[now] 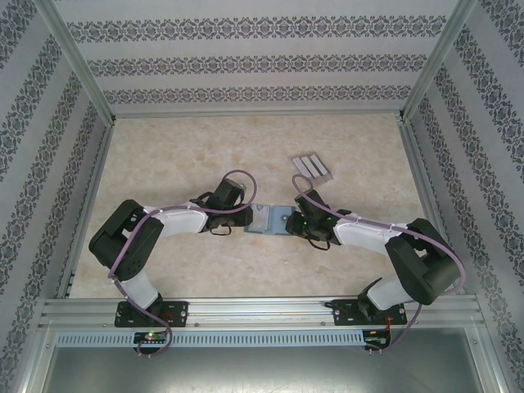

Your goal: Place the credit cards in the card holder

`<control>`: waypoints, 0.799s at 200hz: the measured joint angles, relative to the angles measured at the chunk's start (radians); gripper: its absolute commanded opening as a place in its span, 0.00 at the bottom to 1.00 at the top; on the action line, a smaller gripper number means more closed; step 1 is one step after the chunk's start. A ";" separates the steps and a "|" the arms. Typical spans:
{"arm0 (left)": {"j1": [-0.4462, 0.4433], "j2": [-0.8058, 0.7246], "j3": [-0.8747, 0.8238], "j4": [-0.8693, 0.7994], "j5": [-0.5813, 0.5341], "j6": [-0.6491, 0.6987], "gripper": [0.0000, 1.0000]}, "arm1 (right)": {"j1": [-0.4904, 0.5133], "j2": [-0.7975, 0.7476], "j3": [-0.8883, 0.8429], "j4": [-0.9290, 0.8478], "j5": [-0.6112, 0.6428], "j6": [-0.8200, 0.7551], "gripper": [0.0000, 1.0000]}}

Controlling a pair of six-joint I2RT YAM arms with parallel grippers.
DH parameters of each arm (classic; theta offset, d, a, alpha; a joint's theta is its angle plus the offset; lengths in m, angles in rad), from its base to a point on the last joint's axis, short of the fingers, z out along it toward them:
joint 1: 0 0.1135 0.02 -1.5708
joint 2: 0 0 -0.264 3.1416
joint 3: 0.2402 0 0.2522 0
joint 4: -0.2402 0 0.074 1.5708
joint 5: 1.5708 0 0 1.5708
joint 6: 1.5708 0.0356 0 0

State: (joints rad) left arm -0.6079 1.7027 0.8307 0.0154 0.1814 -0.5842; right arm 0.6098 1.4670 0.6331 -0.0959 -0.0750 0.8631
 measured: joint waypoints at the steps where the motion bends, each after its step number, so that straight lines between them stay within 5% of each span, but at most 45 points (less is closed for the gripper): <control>1: 0.000 0.000 0.000 0.000 0.000 0.000 0.28 | 0.001 0.000 0.001 -0.001 0.000 0.000 0.27; 78: 0.000 0.002 0.005 0.000 0.008 0.000 0.28 | 0.015 0.000 0.078 -0.120 0.038 -0.003 0.34; 160: 0.000 0.002 0.008 -0.009 -0.003 0.000 0.28 | 0.043 0.100 0.131 -0.094 0.025 -0.003 0.28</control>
State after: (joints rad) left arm -0.6079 1.7046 0.8383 0.0067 0.1783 -0.5846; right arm 0.6525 1.5665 0.7643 -0.1902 -0.0498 0.8597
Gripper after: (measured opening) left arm 0.282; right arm 0.283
